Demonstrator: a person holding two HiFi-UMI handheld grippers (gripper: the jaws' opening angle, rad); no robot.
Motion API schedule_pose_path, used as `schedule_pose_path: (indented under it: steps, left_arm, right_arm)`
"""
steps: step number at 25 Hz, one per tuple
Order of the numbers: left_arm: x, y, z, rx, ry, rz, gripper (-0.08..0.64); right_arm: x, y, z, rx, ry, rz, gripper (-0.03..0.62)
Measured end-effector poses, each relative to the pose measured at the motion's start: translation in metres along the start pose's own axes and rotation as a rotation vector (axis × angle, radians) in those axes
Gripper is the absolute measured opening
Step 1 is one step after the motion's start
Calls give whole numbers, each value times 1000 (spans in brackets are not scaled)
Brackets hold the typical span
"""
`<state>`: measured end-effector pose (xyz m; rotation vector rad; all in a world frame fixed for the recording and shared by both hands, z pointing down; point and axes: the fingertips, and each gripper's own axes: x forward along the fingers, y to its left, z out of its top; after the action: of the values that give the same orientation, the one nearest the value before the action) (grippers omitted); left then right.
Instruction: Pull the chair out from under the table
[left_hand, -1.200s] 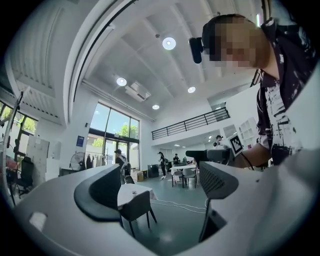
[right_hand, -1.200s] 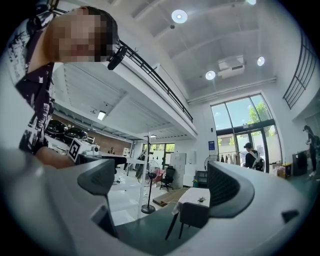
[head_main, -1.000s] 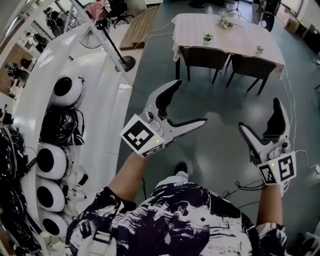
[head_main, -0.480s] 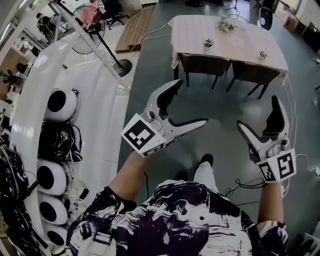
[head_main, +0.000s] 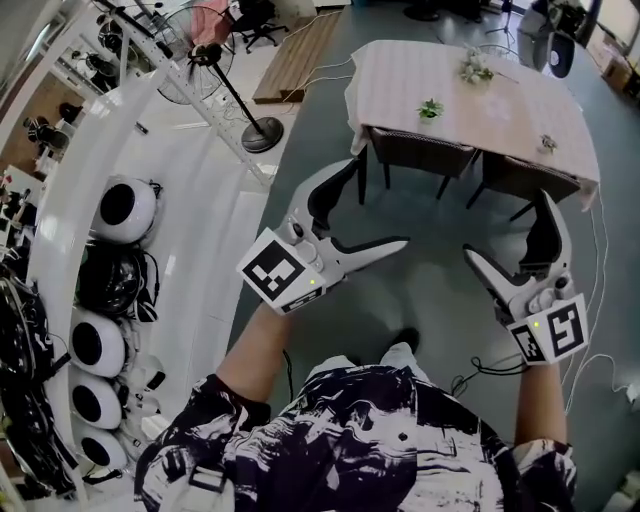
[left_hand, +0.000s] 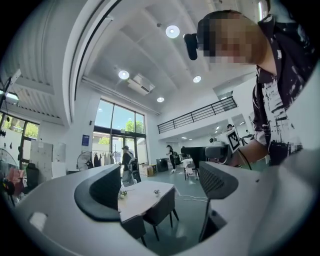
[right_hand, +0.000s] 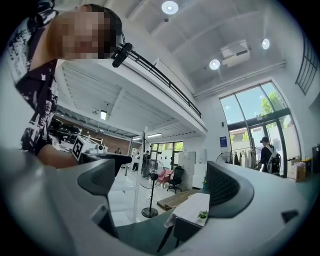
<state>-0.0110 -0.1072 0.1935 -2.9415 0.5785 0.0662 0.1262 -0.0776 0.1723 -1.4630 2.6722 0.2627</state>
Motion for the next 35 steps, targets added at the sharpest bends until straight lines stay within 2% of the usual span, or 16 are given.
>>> schedule_pose_path:
  steps: [4,9,13,19,22,26,32,35]
  left_arm:
    - [25,14,-7,-8,22,37,468]
    - [46,44,-29,-19,59,24,468]
    - [62,68,-52,-20,91,-19,468]
    - [97,120,-95,73,190,-100,466]
    - [122,149,-133,138,280,-152,466]
    - [156,179,-199,197,398,-223,466]
    - [200,219,-316,187,540,-296,466]
    - [212,244,-369,191,601,-294,466]
  right_arm:
    - [13,-32,-16,12,16,49,517]
    - [40,-58,-39,17,43,54,517]
    - [54,-73,-64,3,99,23,517]
    - [88,-108,-107,-66,205,4,515]
    - [118,-130,-143,-146,283,30,515]
    - [159,-163,-206,-224,396,65,515]
    - [210,-210,-326,-285,603,106,515]
    - [231,-226,-386,-399,725,140,515]
